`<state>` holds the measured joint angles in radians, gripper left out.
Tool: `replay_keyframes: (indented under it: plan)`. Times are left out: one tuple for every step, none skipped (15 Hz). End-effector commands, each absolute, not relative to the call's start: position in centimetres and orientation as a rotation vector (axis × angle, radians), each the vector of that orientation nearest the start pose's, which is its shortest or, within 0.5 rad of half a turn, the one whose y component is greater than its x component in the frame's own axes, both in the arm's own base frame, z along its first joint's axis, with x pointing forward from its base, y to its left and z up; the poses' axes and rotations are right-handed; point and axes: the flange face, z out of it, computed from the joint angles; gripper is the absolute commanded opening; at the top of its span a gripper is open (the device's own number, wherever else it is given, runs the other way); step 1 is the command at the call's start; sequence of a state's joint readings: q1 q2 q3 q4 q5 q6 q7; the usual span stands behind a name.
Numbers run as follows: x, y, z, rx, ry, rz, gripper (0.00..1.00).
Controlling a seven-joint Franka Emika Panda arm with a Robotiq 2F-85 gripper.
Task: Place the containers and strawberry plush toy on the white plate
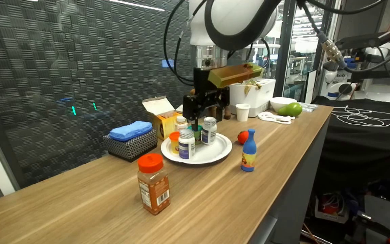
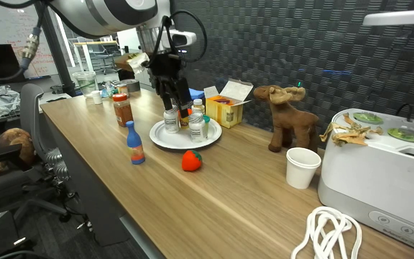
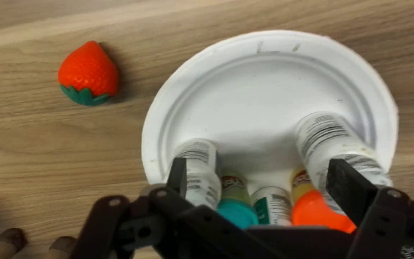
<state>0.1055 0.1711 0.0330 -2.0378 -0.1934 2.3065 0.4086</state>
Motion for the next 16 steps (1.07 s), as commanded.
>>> replay_keyframes:
  plan:
    - [56.9, 13.7, 40.9, -3.288, 0.132, -0.211, 1.0]
    - [56.6, 15.7, 41.5, -3.308, 0.081, -0.214, 1.0]
    - [56.3, 17.6, 42.5, -3.321, 0.033, -0.225, 1.0]
    - [56.0, 19.5, 43.0, -3.33, -0.014, -0.236, 0.99]
    - [55.8, 21.1, 43.6, -3.33, -0.05, -0.246, 1.0]
    - [55.7, 22.5, 44.2, -3.322, -0.078, -0.252, 1.0]
    - [55.5, 23.7, 44.2, -3.311, -0.106, -0.241, 1.0]
    - [55.2, 24.9, 44.3, -3.299, -0.142, -0.222, 1.0]
    - [55.1, 25.7, 44.1, -3.294, -0.168, -0.202, 1.0]
    - [54.9, 26.6, 44.0, -3.284, -0.189, -0.191, 1.0]
    - [54.7, 27.2, 43.8, -3.278, -0.205, -0.178, 1.0]
    - [54.5, 27.8, 43.6, -3.271, -0.218, -0.165, 1.0]
    - [54.4, 28.2, 43.3, -3.265, -0.223, -0.152, 1.0]
    - [54.4, 28.4, 43.0, -3.254, -0.223, -0.137, 1.0]
    - [54.5, 28.6, 42.8, -3.238, -0.214, -0.131, 1.0]
    - [54.5, 28.8, 42.6, -3.219, -0.201, -0.12, 1.0]
